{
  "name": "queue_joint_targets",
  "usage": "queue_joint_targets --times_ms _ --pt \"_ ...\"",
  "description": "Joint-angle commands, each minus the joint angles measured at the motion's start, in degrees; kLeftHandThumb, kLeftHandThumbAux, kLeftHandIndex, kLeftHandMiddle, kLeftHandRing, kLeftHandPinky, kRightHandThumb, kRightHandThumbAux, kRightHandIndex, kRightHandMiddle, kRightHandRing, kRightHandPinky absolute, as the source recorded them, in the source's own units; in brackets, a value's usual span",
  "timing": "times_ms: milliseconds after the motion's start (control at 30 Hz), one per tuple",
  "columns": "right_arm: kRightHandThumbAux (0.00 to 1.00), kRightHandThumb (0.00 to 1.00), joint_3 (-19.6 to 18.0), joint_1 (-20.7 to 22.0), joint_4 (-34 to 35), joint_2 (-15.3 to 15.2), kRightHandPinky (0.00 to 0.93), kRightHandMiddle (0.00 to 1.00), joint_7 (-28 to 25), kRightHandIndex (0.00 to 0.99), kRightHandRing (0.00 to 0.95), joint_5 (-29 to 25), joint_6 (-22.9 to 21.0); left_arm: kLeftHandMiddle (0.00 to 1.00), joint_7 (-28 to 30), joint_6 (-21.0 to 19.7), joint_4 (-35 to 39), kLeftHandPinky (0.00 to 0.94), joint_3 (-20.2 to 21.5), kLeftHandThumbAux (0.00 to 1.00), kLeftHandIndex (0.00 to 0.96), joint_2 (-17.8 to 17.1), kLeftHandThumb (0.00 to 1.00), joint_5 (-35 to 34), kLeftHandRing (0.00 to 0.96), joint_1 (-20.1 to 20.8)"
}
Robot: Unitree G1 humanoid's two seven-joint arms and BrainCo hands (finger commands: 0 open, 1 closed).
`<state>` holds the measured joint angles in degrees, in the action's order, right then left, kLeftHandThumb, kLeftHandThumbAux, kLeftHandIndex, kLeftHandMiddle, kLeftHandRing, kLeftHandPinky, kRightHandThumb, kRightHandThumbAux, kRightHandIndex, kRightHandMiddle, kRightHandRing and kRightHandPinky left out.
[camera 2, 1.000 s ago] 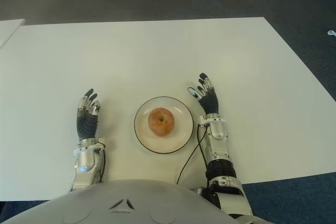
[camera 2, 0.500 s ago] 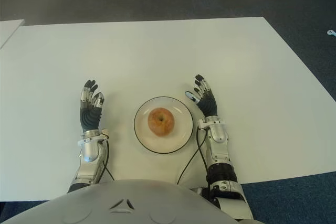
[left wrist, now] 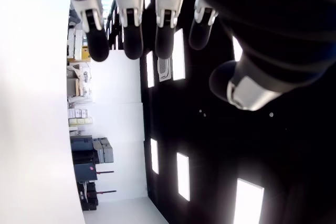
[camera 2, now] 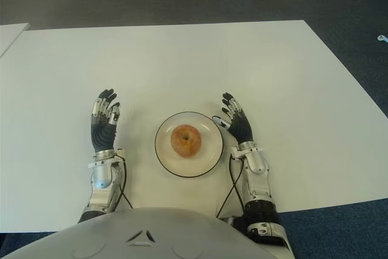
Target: Put the apples into the plate.
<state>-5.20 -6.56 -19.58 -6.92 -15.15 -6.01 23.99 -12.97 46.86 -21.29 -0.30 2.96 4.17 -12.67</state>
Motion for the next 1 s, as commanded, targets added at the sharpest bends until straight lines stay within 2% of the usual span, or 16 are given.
queue_joint_targets --times_ms 33,233,433,533,633,833,1000 --pt "0.671 0.109 0.58 -6.26 0.77 0.54 0.0 0.0 -0.63 0.0 0.0 -0.92 -3.52 0.173 3.6 1.94 -10.57 0.225 -0.78 0.526 0.169 -0.73 0.101 -0.48 0.171 -6.4" --pt "0.66 0.099 1.25 -8.83 3.53 0.84 0.0 0.0 -0.63 0.0 0.0 -0.62 -3.16 0.14 4.66 2.04 -6.88 0.146 -1.71 0.496 0.119 -1.19 0.086 0.51 0.133 -9.42" --pt "0.659 0.106 1.91 -11.93 6.53 0.58 0.0 0.0 -1.78 0.0 0.0 -1.2 -2.85 0.058 4.49 0.66 -2.95 0.075 -2.16 0.503 0.054 -2.19 0.071 2.99 0.054 -12.84" --pt "0.662 0.115 2.12 -13.76 8.89 0.01 0.0 0.0 -2.33 0.0 0.0 -1.31 -3.34 0.027 2.74 -2.78 2.98 0.049 -2.69 0.508 0.026 -1.2 0.071 6.04 0.029 -17.6" --pt "0.666 0.12 2.27 -14.78 10.44 -0.33 0.0 0.0 -2.58 0.0 0.0 -1.38 -3.92 0.01 1.98 -4.83 5.53 0.031 -2.83 0.513 0.009 -0.49 0.074 7.32 0.014 -19.4" --pt "0.67 0.121 3.28 -17.98 16.36 -1.33 0.0 0.0 -2.93 0.0 0.0 -0.82 -6.08 0.0 -0.13 -11.8 12.75 0.005 -3.61 0.502 0.0 1.59 0.09 10.58 0.001 -24.4" --pt "0.674 0.12 3.84 -19.55 20.28 -1.54 0.0 0.0 -2.63 0.0 0.0 -1.23 -9.42 0.0 1.72 -16.5 17.34 0.0 -4.87 0.503 0.001 2.27 0.094 8.76 0.0 -27.21"
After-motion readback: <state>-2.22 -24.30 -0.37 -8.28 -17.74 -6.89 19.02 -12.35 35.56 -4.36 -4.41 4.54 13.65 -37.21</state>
